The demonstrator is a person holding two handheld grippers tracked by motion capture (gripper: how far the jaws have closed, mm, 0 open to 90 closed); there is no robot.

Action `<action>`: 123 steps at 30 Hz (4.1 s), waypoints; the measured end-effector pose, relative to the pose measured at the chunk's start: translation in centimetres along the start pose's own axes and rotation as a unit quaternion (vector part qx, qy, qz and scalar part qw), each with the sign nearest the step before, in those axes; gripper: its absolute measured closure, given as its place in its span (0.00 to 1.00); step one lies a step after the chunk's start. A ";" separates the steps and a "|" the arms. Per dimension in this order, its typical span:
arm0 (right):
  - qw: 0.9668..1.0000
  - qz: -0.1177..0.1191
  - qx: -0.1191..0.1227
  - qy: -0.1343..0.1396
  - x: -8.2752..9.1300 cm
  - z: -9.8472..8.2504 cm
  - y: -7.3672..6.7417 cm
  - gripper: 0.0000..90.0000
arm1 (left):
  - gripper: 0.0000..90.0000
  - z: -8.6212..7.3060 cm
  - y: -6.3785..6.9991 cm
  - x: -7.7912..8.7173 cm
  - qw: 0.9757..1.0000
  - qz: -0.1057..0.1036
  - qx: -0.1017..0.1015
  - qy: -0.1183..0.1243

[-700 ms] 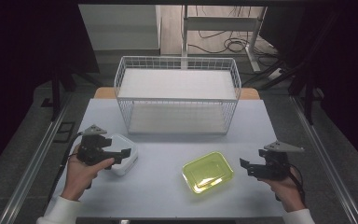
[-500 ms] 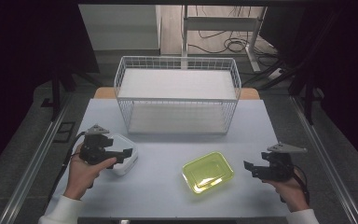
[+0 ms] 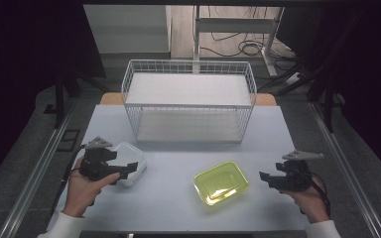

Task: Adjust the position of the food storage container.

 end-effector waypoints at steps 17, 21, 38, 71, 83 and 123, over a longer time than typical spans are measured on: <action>0.998 -0.002 -0.009 -0.060 -0.6 1.5 -0.2 0.38 | 0.14 -0.7 0.0 -0.4 1.000 -0.006 0.006 -0.015; 0.997 -0.005 0.000 -0.082 -0.6 2.1 -0.4 0.50 | 0.14 -0.8 0.2 -0.7 1.000 -0.008 0.001 -0.020; 0.984 0.031 0.066 -0.160 -2.3 3.0 -3.9 0.99 | 0.13 -1.1 0.5 -1.1 0.999 -0.007 -0.010 -0.031; 0.926 0.150 0.265 -0.223 -6.2 0.4 -16.7 0.99 | 0.13 -1.4 1.3 -2.3 0.998 -0.008 -0.030 -0.050; 0.953 0.112 0.214 -0.184 -8.1 1.5 -17.7 0.99 | 0.13 -1.5 1.4 -2.7 0.998 -0.007 -0.036 -0.059; 0.996 0.091 -0.008 -0.002 -0.8 3.1 -4.2 0.26 | 0.14 -1.2 3.2 -2.2 0.999 -0.032 -0.014 -0.002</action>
Point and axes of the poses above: each handheld gripper's, and its own axes: x roughly backward along the jaws, z roughly out of its top, y roughly to its right, the point moved 2 cm from there along -x, roughly forward along the jaws, and after that the axes turned 5 degrees about -y, right-handed, at the moved point
